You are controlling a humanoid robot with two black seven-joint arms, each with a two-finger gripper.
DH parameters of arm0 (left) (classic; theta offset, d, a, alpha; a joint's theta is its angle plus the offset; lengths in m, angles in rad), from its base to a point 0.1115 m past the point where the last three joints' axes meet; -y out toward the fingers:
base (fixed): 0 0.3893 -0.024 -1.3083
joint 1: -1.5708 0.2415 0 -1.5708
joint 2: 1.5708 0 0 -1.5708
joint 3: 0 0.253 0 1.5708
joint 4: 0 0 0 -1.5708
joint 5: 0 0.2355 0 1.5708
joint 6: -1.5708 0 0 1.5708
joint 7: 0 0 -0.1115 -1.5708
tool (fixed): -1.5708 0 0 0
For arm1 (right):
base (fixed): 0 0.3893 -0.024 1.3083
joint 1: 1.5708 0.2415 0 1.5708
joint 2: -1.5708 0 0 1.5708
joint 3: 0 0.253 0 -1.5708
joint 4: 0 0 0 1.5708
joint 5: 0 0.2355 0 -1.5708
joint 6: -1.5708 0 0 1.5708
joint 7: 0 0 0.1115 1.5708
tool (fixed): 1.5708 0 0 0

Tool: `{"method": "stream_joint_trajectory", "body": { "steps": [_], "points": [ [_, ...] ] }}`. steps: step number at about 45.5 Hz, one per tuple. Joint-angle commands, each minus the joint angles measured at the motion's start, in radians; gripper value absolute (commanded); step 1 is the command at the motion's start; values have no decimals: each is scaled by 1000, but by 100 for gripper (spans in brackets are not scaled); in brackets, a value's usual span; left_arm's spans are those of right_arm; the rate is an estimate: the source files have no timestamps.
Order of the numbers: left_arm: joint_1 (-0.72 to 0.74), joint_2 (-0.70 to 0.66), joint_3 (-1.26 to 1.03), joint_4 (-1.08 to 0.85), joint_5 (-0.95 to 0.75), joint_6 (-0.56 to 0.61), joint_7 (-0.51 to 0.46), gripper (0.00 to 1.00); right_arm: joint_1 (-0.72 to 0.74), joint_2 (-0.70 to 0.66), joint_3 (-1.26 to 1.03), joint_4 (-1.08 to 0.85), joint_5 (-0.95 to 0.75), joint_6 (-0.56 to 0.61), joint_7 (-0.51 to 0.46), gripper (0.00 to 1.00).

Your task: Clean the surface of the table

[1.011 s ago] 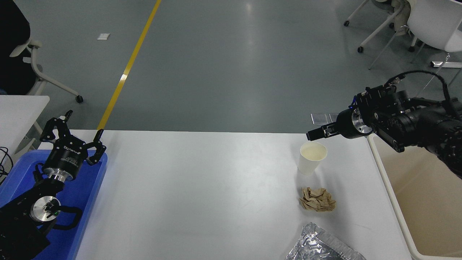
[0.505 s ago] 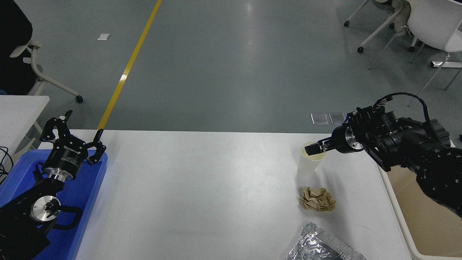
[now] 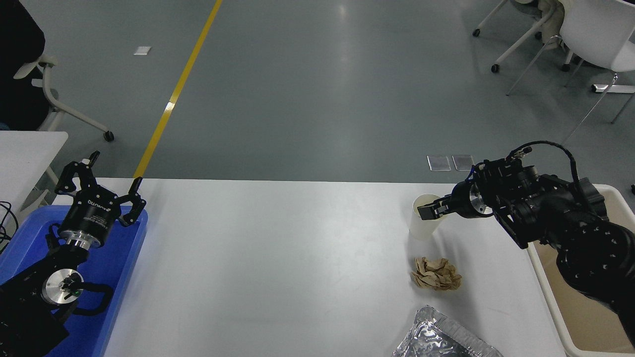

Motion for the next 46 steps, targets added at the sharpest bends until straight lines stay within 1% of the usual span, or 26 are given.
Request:
{"method": "stream_joint_trajectory", "body": {
  "steps": [1, 6, 9, 12, 17, 22, 25, 31, 33, 36, 46],
  "points": [
    [0, 0, 0, 0, 0, 0, 0, 100, -10, 6, -13, -20, 0, -7, 1, 49],
    [0, 0, 0, 0, 0, 0, 0, 100, -10, 6, -13, -20, 0, -7, 1, 42],
    [0, 0, 0, 0, 0, 0, 0, 100, -10, 6, -13, -20, 0, -7, 1, 41],
    [0, 0, 0, 0, 0, 0, 0, 100, -10, 6, -13, -20, 0, -7, 1, 35],
    [0, 0, 0, 0, 0, 0, 0, 100, -11, 6, -13, -20, 0, -11, 1, 30],
    [0, 0, 0, 0, 0, 0, 0, 100, -11, 6, -25, -20, 0, -13, 1, 23],
    [0, 0, 0, 0, 0, 0, 0, 100, -11, 6, -30, -20, 0, -13, 1, 16],
    [0, 0, 0, 0, 0, 0, 0, 100, -10, 6, -28, -20, 1, -13, 1, 11],
    [0, 0, 0, 0, 0, 0, 0, 100, -10, 6, -28, -20, 1, -13, 1, 6],
    [0, 0, 0, 0, 0, 0, 0, 100, -10, 6, -26, -20, 1, -13, 1, 1],
    [0, 0, 0, 1, 0, 0, 0, 100, -10, 5, -13, -19, 15, -14, 20, 0]
  ]
}}
